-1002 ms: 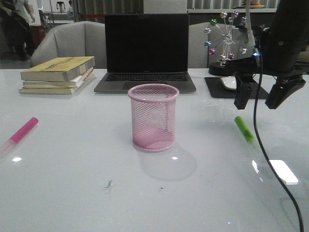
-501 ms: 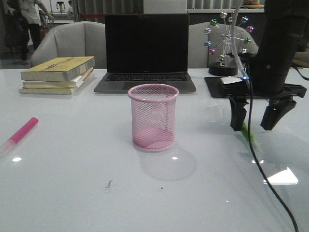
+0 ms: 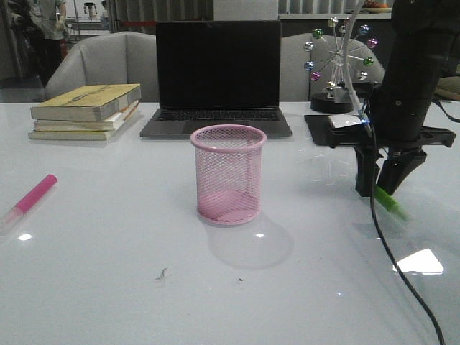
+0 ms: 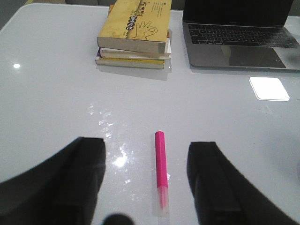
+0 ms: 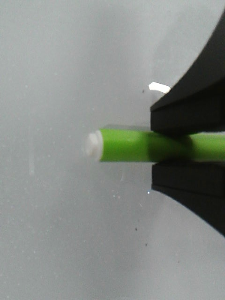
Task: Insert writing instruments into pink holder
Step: 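Lift the green marker with the right gripper and drop it into the pink holder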
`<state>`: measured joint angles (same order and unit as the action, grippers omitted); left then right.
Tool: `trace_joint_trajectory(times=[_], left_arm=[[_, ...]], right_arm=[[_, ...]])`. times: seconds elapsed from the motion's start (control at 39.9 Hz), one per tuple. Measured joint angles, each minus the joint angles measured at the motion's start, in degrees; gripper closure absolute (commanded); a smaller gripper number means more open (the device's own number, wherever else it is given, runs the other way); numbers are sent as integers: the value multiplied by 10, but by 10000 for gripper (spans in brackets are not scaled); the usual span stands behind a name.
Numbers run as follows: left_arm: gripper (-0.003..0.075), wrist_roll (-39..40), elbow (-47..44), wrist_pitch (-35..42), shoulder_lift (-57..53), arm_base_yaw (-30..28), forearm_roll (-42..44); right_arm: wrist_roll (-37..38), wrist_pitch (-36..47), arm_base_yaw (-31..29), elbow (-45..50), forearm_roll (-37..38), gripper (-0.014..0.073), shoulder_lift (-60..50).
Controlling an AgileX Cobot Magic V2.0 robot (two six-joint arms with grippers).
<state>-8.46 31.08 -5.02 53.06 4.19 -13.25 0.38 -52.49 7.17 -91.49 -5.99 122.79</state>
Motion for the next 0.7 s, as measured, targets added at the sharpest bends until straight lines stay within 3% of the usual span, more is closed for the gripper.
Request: trace_joint_trajectory(times=[0.33,0.7], left_arm=[[264,0,0,0,0,0,0],[264,0,0,0,0,0,0]], right_arm=[[0,23,14,5,-6,532,-22],[0,157,105,30,8,532,-195]])
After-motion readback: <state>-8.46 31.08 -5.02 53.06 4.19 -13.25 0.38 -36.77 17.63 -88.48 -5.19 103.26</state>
